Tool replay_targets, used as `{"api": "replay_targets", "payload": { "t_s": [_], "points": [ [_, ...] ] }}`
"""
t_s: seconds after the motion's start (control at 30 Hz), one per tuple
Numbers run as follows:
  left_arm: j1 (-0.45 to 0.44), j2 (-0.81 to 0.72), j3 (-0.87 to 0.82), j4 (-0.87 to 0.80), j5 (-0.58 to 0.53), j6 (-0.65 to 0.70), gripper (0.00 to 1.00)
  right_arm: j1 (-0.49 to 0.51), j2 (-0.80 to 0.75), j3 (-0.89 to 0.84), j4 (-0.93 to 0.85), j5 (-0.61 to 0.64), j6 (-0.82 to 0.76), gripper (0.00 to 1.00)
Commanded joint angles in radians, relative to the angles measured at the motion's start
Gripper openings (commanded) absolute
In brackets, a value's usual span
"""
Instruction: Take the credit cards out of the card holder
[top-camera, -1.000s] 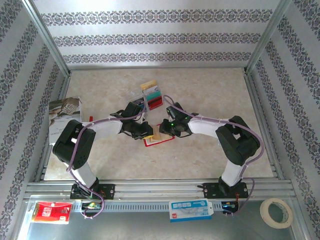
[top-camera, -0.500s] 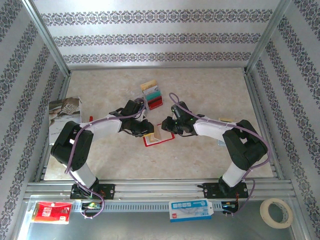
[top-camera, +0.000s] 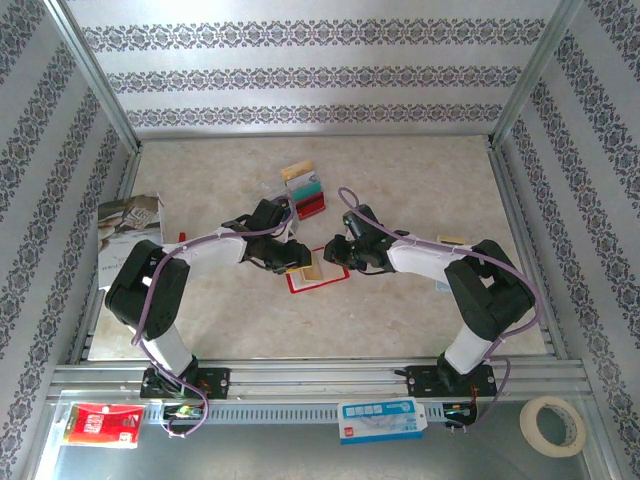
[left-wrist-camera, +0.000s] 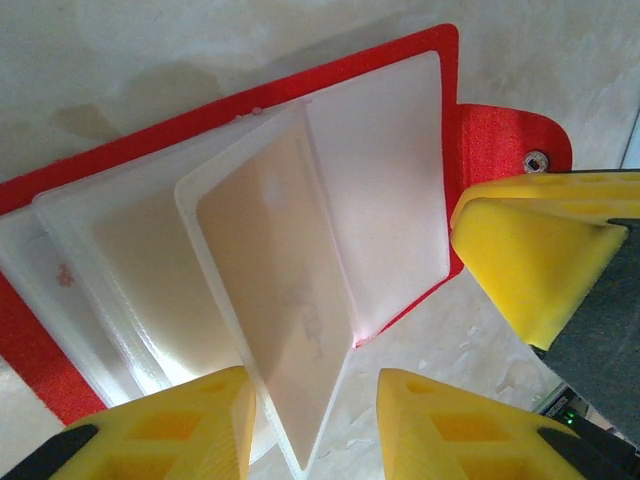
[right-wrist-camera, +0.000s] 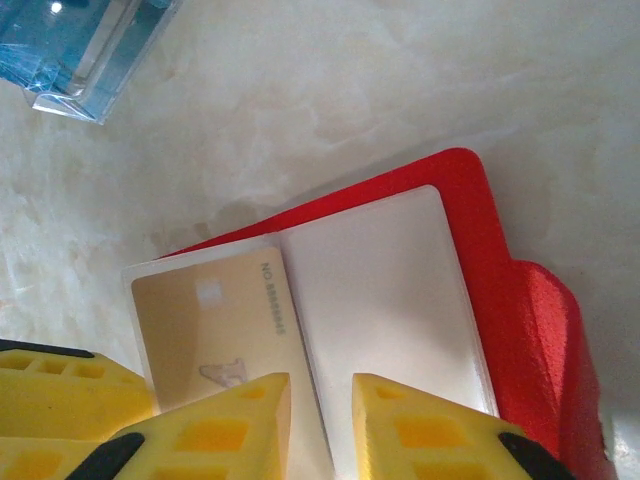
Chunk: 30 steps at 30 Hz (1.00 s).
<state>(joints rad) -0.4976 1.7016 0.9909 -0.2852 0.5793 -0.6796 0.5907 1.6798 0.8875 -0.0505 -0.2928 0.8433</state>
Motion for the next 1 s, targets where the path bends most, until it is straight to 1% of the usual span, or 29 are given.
{"api": "replay_targets", "payload": {
  "t_s": [0.0,0.13,0.37,0.57,0.63,0.7,0.77,0.87,0.97],
  "points": [
    [-0.015,0.011,0.030,-0.012,0.033,0.022,0.36,-0.011,-0.034,-0.014,0.009,0.021,0.014,0.24],
    [-0.027,0.009,0.029,0.048,0.081,-0.009,0.35,-0.014,-0.050,-0.019,0.010,0.031,0.012,0.24],
    [-0.069,0.056,0.084,0.095,0.099,-0.037,0.36,-0.039,-0.154,-0.052,0.007,0.105,-0.004,0.24],
    [-0.096,0.135,0.151,0.154,0.107,-0.070,0.41,-0.068,-0.243,-0.095,-0.003,0.158,-0.022,0.24],
    [-0.095,0.147,0.171,0.150,0.094,-0.071,0.44,-0.071,-0.257,-0.101,-0.011,0.165,-0.030,0.24],
    [-0.090,0.147,0.201,0.103,0.051,-0.049,0.48,-0.071,-0.265,-0.102,-0.015,0.164,-0.042,0.24],
    [-0.080,0.133,0.203,0.103,0.036,-0.052,0.49,-0.070,-0.260,-0.097,-0.020,0.158,-0.052,0.24],
    [-0.061,0.097,0.154,0.146,0.005,-0.100,0.50,-0.062,-0.235,-0.074,-0.043,0.149,-0.076,0.24],
    [-0.044,0.065,0.093,0.166,-0.036,-0.144,0.46,-0.038,-0.193,-0.037,-0.069,0.156,-0.103,0.22]
  ]
}}
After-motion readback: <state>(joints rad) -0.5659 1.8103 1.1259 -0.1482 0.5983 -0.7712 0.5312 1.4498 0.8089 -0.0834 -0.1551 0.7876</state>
